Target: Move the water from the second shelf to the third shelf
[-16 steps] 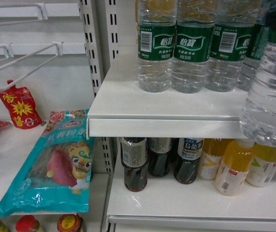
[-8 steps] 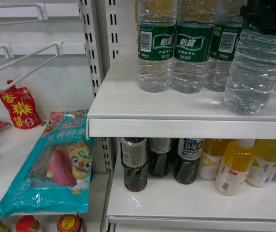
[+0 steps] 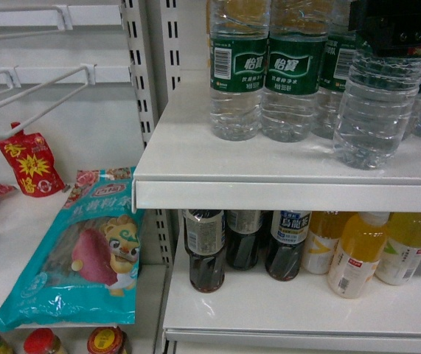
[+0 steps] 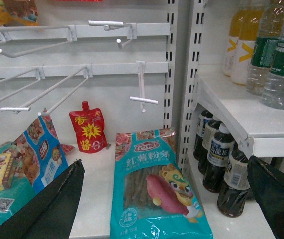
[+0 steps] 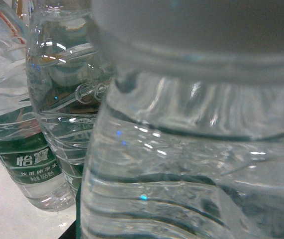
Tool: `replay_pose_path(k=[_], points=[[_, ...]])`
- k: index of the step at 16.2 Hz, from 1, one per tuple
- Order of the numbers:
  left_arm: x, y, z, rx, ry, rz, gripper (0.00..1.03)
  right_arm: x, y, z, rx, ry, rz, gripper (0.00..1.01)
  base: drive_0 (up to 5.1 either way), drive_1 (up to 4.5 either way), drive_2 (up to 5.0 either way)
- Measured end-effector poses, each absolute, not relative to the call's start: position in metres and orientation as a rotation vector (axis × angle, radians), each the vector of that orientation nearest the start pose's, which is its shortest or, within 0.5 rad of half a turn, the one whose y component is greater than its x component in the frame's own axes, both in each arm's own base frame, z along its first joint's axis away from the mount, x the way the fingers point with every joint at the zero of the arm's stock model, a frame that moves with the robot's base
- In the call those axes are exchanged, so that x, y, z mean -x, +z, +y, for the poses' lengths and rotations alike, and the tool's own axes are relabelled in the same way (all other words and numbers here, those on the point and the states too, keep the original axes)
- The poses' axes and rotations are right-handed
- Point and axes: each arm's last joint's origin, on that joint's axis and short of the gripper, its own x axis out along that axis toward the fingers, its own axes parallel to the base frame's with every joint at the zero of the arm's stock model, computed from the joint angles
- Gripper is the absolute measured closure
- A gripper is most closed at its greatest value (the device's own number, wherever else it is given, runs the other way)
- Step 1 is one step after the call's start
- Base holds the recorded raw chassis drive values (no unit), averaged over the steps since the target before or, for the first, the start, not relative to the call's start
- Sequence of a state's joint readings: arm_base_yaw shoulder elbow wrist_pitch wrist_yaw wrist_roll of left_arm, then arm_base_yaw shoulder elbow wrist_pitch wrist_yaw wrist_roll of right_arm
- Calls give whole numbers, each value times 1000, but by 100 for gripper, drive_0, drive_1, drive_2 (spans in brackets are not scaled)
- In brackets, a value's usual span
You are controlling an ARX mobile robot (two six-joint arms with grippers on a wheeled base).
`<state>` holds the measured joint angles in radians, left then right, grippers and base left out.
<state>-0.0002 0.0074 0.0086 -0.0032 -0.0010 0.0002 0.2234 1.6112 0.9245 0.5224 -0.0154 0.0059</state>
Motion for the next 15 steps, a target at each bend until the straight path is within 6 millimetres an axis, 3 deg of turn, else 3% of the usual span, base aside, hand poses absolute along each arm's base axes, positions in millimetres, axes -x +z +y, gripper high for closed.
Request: replay_pose_path(k=[6, 7, 11, 12, 15], points=[[-98, 166, 0, 0, 1, 2, 5, -346, 242, 79, 15, 237, 167, 58, 0, 0, 0], [-98, 166, 0, 0, 1, 2, 5, -346, 242, 79, 19, 238, 167, 55, 0, 0, 0], [-98, 166, 0, 0, 1, 2, 5, -346, 242, 78, 28, 240, 162, 8, 0, 0, 0], [-98, 166, 0, 0, 1, 2, 5, -346, 242, 78, 32, 240, 161, 1, 0, 0, 0], [-98, 166, 0, 0, 1, 2, 5, -343, 245, 78, 37, 241, 169, 3, 0, 0, 0]])
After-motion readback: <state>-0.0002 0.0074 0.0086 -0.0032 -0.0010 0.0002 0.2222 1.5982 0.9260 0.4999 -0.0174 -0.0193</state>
